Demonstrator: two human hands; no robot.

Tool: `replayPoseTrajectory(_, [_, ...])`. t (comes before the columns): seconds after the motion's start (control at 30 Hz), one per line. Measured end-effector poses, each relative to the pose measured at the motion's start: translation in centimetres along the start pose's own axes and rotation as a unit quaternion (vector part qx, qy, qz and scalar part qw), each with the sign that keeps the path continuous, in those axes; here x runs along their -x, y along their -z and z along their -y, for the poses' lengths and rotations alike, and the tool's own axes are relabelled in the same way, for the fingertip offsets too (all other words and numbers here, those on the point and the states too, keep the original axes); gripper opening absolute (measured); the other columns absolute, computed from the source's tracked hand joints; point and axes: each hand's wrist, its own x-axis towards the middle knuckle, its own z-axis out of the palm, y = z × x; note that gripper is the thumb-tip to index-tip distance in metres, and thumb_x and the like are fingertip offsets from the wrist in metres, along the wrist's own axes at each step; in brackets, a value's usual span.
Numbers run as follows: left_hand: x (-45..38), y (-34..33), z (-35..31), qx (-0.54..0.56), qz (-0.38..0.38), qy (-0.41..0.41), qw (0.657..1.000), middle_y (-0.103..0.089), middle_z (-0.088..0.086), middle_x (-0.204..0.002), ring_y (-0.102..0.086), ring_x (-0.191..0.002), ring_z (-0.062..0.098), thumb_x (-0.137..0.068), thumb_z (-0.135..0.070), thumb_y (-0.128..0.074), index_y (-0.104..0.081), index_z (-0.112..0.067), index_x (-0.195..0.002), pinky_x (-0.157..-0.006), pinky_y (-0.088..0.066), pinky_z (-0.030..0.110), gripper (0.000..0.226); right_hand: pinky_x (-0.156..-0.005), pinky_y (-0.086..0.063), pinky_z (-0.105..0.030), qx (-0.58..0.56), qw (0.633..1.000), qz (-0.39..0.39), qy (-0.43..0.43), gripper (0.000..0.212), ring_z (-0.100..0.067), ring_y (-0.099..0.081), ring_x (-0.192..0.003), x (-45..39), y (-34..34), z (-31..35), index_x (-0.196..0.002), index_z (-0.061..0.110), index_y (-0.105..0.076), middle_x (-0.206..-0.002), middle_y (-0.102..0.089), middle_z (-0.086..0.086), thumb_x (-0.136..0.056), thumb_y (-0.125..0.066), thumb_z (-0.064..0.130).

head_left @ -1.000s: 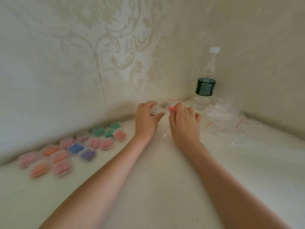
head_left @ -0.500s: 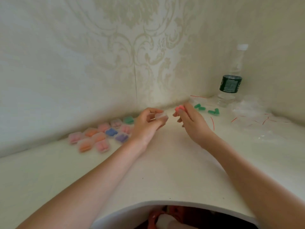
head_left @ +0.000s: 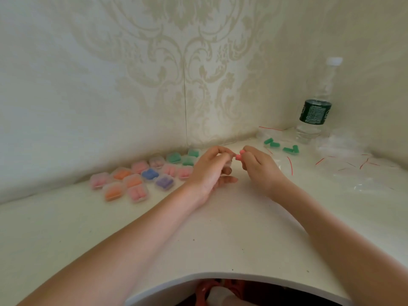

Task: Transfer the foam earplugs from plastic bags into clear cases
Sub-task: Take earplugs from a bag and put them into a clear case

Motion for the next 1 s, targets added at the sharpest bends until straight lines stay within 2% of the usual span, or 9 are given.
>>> replayPoseTrajectory(0.1, [-0.1,-0.4,0.6,-0.016,-0.027,-0.027,0.999,-0.053,0.007,-0.079,-0.049,-0.058,0.011,-0.087,-0.011,-0.065,-0.058,-0.013,-0.085,-0.058,-0.053,0.027,0.008,-0.061,-0.029,-0.03,-0.016,1.0,0.022,-0.011,0.031,-0.012,-0.038,-0.065,0.1,-0.2,-0.1,-0.068,0.011,-0.038,-0.068,-0.041,0.001,-0.098,-0.036,0.018])
replayPoseTrajectory(0.17, [-0.1,-0.6,0.4,0.121,-0.034,0.029,0.992,-0.052,0.008,-0.073,-0.049,-0.058,0.013,-0.089,-0.008,-0.062,-0.056,-0.008,-0.09,-0.058,-0.054,0.026,0.006,-0.062,-0.031,-0.03,-0.001,1.0,-0.001,0.023,0.031,-0.015,-0.042,-0.07,0.2,-0.3,0.3,-0.068,0.014,-0.038,-0.067,-0.043,0.004,-0.099,-0.036,0.018])
replayPoseTrajectory(0.27, [0.0,-0.3,-0.2,0.349,0.033,0.136,0.927,-0.057,0.01,-0.076,-0.057,-0.067,0.022,-0.094,-0.02,-0.043,-0.051,-0.004,-0.107,-0.062,-0.056,0.031,0.022,-0.06,-0.032,-0.026,0.081,0.987,-0.029,0.133,0.032,-0.003,-0.049,-0.072,0.7,-0.1,0.9,-0.07,0.027,-0.036,-0.069,-0.048,0.015,-0.101,-0.036,0.018])
replayPoseTrajectory(0.4, [0.3,0.7,-0.9,0.405,0.079,0.17,0.895,-0.062,0.015,-0.092,-0.064,-0.081,0.027,-0.096,-0.045,-0.029,-0.053,0.005,-0.115,-0.076,-0.05,0.033,0.058,-0.068,-0.036,-0.034,0.273,0.918,-0.006,0.287,0.027,-0.016,-0.045,-0.078,1.1,-0.6,0.8,-0.09,0.016,-0.051,-0.083,-0.05,0.004,-0.099,-0.033,0.034])
replayPoseTrajectory(0.5, [0.3,0.8,-1.0,0.4,0.066,0.175,0.897,-0.063,0.015,-0.09,-0.068,-0.071,0.024,-0.099,-0.051,-0.024,-0.057,0.011,-0.101,-0.068,-0.055,0.027,0.07,-0.072,-0.042,-0.039,0.378,0.874,-0.009,0.305,0.041,-0.024,-0.051,-0.083,0.8,-1.4,0.9,-0.098,0.016,-0.058,-0.093,-0.055,-0.001,-0.095,-0.027,0.041])
replayPoseTrajectory(0.6, [0.0,0.8,-0.9,0.43,0.018,0.184,0.884,-0.059,0.014,-0.084,-0.065,-0.064,0.025,-0.101,-0.044,-0.026,-0.053,0.007,-0.105,-0.058,-0.056,0.028,0.057,-0.081,-0.04,-0.036,0.355,0.89,0.027,0.284,0.05,-0.019,-0.048,-0.094,0.7,-1.4,0.8,-0.116,0.022,-0.057,-0.104,-0.056,0.003,-0.092,-0.025,0.052])
replayPoseTrajectory(0.67, [0.0,0.6,-1.0,0.441,0.001,0.188,0.877,-0.062,0.018,-0.082,-0.065,-0.062,0.027,-0.102,-0.037,-0.028,-0.05,0.005,-0.108,-0.059,-0.055,0.032,0.048,-0.087,-0.039,-0.031,0.253,0.935,0.049,0.244,0.047,-0.013,-0.043,-0.099,0.7,-1.3,0.9,-0.123,0.023,-0.055,-0.106,-0.053,0.005,-0.093,-0.031,0.051])
replayPoseTrajectory(0.8, [-0.1,0.2,-0.9,0.403,-0.049,0.188,0.894,-0.055,0.01,-0.053,-0.054,-0.055,0.019,-0.097,-0.01,-0.039,-0.043,-0.011,-0.071,-0.068,-0.044,0.031,0.026,-0.089,-0.034,-0.026,0.157,0.966,-0.029,0.203,0.035,-0.016,-0.042,-0.106,0.2,-0.6,0.5,-0.127,0.025,-0.059,-0.105,-0.047,0.009,-0.097,-0.041,0.03])
replayPoseTrajectory(1.0, [-0.5,-0.5,-0.4,0.263,-0.049,0.157,0.951,-0.064,0.007,-0.077,-0.066,-0.074,0.013,-0.1,-0.015,-0.044,-0.052,-0.003,-0.082,-0.063,-0.045,0.022,0.024,-0.073,-0.035,-0.01,0.136,0.978,0.01,0.16,0.023,-0.001,-0.051,-0.087,0.0,0.1,0.1,-0.108,0.032,-0.067,-0.09,-0.059,0.023,-0.086,-0.064,0.026])
